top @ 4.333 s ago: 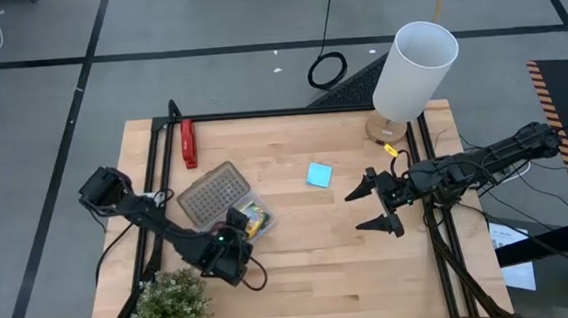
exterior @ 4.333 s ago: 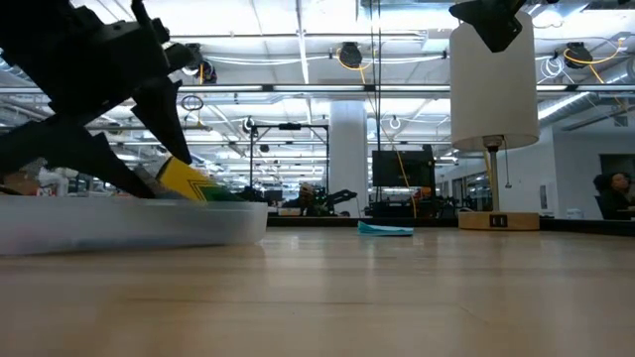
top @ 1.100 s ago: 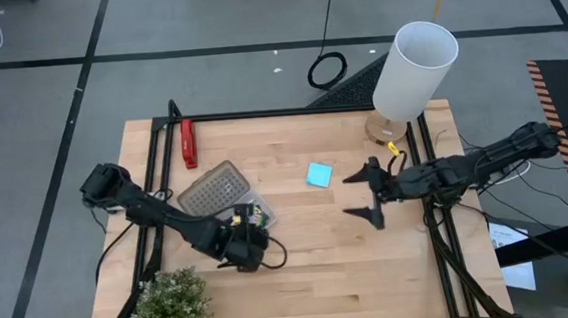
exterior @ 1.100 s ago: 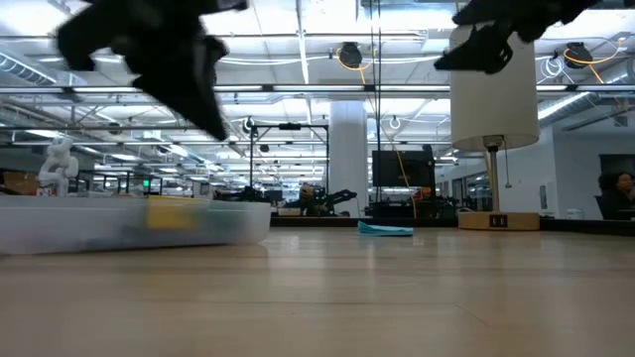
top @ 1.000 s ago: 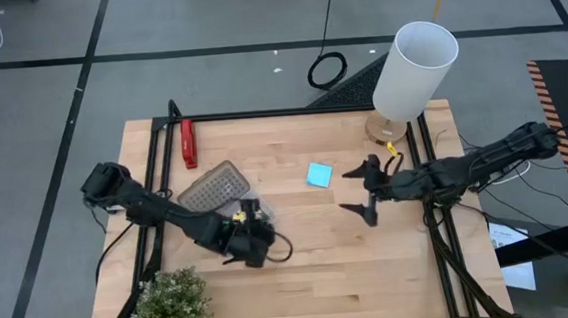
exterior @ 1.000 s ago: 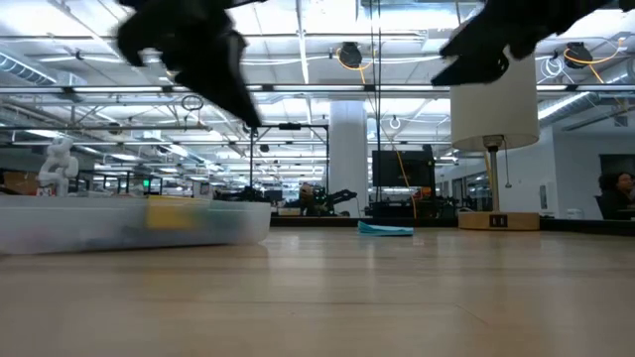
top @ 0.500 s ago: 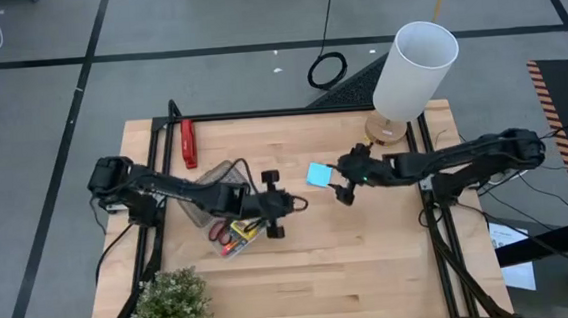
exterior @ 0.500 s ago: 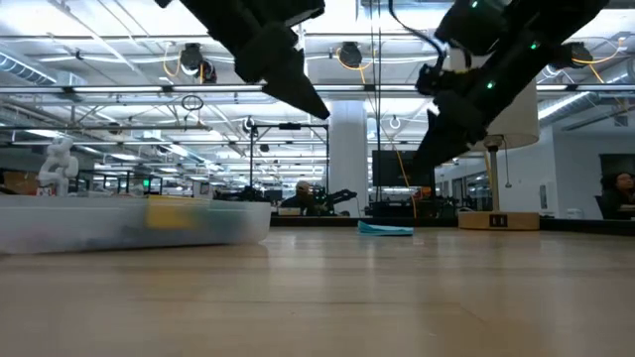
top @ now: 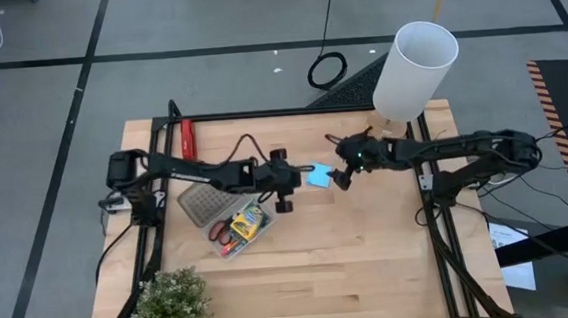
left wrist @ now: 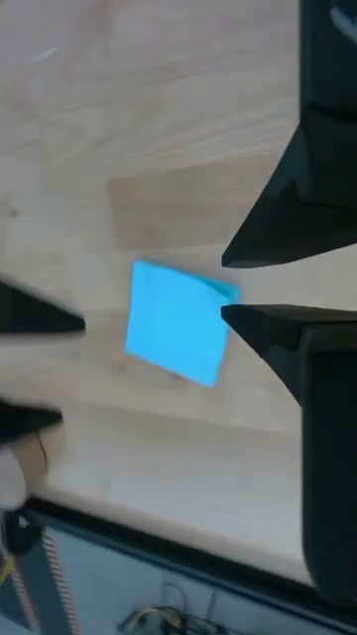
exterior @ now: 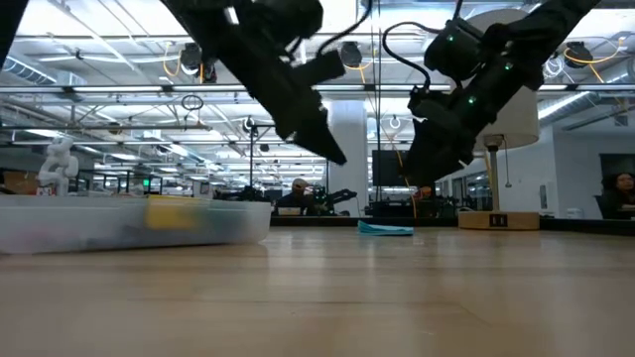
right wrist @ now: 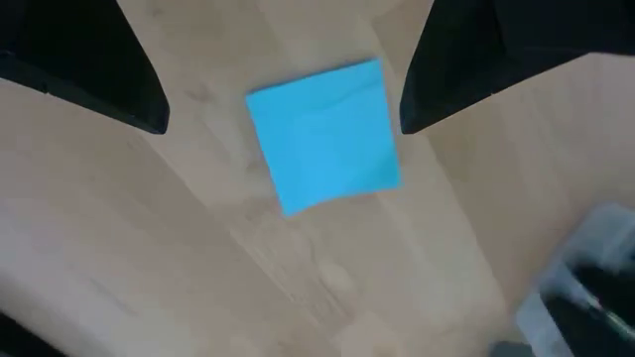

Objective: Pack school essentials
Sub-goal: Put the blue sticky notes into the supply box

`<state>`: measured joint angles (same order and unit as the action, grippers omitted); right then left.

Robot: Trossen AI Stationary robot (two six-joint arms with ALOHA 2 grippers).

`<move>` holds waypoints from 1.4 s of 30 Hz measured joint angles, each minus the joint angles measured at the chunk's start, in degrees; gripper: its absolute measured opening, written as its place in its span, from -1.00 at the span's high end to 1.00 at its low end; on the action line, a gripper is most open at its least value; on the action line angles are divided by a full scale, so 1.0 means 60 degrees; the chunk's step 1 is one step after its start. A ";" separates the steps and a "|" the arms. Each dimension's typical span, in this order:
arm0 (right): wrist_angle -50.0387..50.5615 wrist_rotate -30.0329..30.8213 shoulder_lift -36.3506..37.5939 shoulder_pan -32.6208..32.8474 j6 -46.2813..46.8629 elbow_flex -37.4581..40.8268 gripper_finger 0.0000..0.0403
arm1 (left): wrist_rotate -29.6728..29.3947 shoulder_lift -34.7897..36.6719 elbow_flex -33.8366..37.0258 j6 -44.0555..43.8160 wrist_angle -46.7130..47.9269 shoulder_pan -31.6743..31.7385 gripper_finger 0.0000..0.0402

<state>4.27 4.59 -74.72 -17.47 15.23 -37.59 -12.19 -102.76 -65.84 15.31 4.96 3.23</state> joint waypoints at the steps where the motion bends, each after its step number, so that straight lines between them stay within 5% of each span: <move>1: -0.0055 -0.0313 0.0000 -0.0185 -0.0031 -0.0002 -0.95 | 0.0018 -0.0186 -0.0001 0.0179 -0.0183 -0.0009 0.64; 7: -0.0395 -0.2326 -0.0047 -0.1191 -0.0230 -0.0002 -0.95 | 0.0357 -0.1000 0.0000 0.0791 -0.1151 0.0225 0.65; 16: -0.0370 -0.3531 -0.0196 -0.2038 -0.0315 -0.0006 -0.95 | 0.1398 -0.2051 -0.0775 0.0681 -0.1414 0.0535 0.65; 27: -0.0408 -0.3601 -0.1230 -0.2015 -0.0103 -0.0002 -0.95 | 0.1305 -0.3158 -0.2933 0.0681 0.1800 0.0544 0.65; 42: -0.0361 -0.3823 -0.1486 -0.1992 0.0633 -0.0002 -0.95 | 0.1829 -0.2549 -0.2730 0.0292 0.2644 0.0719 0.66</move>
<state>2.11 -18.35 -83.64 -29.43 19.03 -37.60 -1.22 -118.06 -82.22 17.07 20.83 7.55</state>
